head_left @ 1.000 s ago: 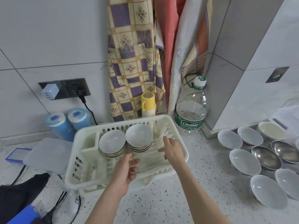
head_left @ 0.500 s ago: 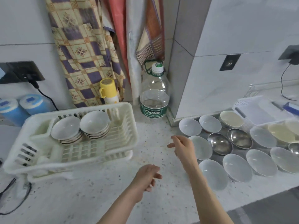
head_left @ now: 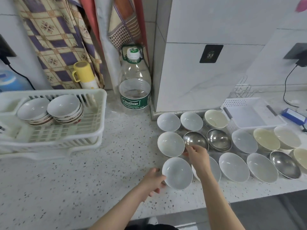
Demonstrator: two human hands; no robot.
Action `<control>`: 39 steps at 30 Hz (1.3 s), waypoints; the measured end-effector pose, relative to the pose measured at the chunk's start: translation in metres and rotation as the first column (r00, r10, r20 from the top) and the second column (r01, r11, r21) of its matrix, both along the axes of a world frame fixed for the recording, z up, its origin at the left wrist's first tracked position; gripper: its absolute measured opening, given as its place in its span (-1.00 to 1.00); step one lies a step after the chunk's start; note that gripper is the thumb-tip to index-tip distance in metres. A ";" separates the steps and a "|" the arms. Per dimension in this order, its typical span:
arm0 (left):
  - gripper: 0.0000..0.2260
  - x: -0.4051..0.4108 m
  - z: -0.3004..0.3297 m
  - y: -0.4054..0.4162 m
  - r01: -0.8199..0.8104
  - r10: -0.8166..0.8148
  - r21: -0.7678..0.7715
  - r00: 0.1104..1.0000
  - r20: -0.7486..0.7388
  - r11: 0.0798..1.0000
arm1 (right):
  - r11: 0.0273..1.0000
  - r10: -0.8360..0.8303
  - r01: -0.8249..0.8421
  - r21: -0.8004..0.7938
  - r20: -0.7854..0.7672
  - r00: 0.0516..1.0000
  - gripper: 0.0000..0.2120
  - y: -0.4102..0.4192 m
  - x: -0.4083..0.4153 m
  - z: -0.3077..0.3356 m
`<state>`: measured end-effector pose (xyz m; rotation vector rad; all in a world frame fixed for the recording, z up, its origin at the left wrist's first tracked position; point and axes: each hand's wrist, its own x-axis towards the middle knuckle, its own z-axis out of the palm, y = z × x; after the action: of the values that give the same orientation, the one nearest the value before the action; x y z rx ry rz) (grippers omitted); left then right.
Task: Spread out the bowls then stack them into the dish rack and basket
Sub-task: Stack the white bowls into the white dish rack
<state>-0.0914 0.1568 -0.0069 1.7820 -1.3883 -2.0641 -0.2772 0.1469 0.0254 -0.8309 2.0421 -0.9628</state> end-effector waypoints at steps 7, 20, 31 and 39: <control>-0.80 -0.009 -0.006 0.009 -0.101 0.099 -0.129 0.995 -0.021 0.987 | 0.999 0.016 -0.017 0.040 0.018 1.000 -0.74 0.002 -0.008 -0.009; -0.66 0.060 0.005 -0.009 -0.303 0.301 -0.172 0.953 -0.038 0.937 | 0.962 0.037 -0.051 0.268 0.059 0.998 -0.71 -0.012 0.011 -0.030; -0.74 0.114 0.017 -0.030 -0.454 0.433 -0.189 0.890 -0.144 0.871 | 0.963 -0.180 0.139 0.229 0.168 0.969 -0.77 -0.025 0.040 -0.048; -0.85 0.174 0.047 -0.049 -0.502 0.448 -0.212 0.857 -0.256 0.839 | 0.954 -0.290 0.276 0.116 0.137 0.947 -0.77 -0.025 0.091 -0.027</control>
<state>0.0830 0.1079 0.0405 1.5575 -0.9821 -1.6422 -0.1858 0.1222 -0.0011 -0.4048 2.0901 -1.0395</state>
